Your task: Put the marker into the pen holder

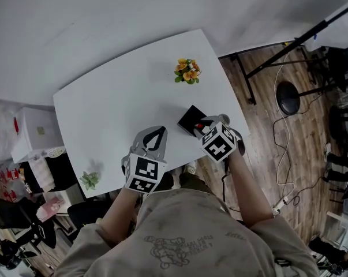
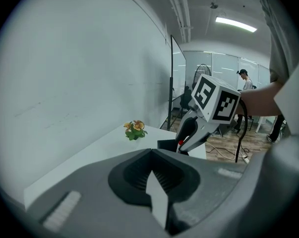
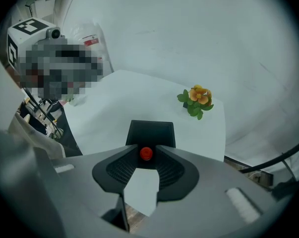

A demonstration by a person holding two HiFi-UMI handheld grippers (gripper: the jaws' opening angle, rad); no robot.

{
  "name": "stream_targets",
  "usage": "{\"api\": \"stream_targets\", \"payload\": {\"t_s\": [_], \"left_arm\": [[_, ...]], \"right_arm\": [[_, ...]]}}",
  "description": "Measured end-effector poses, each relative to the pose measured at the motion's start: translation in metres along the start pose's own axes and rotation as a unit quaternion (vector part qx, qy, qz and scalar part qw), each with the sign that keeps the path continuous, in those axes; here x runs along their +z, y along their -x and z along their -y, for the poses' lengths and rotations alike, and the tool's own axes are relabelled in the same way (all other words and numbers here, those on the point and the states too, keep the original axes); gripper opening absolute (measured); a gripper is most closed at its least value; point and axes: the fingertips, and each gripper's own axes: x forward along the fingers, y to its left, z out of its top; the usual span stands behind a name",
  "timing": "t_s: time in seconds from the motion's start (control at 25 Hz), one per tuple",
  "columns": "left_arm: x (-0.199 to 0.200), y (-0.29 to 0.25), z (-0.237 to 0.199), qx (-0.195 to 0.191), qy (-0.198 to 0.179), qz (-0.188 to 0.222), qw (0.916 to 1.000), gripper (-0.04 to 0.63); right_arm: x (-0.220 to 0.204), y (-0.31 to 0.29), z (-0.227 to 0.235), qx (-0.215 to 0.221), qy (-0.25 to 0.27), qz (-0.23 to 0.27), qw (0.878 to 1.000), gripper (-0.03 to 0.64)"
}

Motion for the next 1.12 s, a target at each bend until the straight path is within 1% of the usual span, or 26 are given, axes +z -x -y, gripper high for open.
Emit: {"api": "stream_targets", "payload": {"t_s": [0.24, 0.44, 0.6, 0.8, 0.96, 1.12], "left_arm": [[0.018, 0.008, -0.005, 0.010, -0.016, 0.017, 0.9997, 0.000], [0.041, 0.019, -0.013, 0.023, -0.035, 0.039, 0.9984, 0.000], [0.063, 0.032, -0.020, 0.034, -0.048, 0.060, 0.9965, 0.000], [0.096, 0.052, -0.020, 0.031, -0.041, 0.101, 0.9935, 0.000], [0.125, 0.072, -0.018, 0.043, -0.061, 0.137, 0.9877, 0.000], [0.148, 0.090, -0.012, 0.053, -0.076, 0.164, 0.9821, 0.000]], "right_arm": [[0.013, 0.032, 0.007, -0.029, -0.004, 0.038, 0.999, 0.129], [0.031, 0.074, 0.016, -0.062, -0.016, 0.093, 0.994, 0.109], [0.046, 0.112, 0.017, -0.080, -0.028, 0.146, 0.986, 0.092], [0.063, 0.159, 0.016, -0.096, -0.040, 0.221, 0.970, 0.067], [0.073, 0.196, 0.013, -0.111, -0.043, 0.283, 0.952, 0.050], [0.082, 0.235, 0.005, -0.117, -0.039, 0.340, 0.932, 0.044]]}}
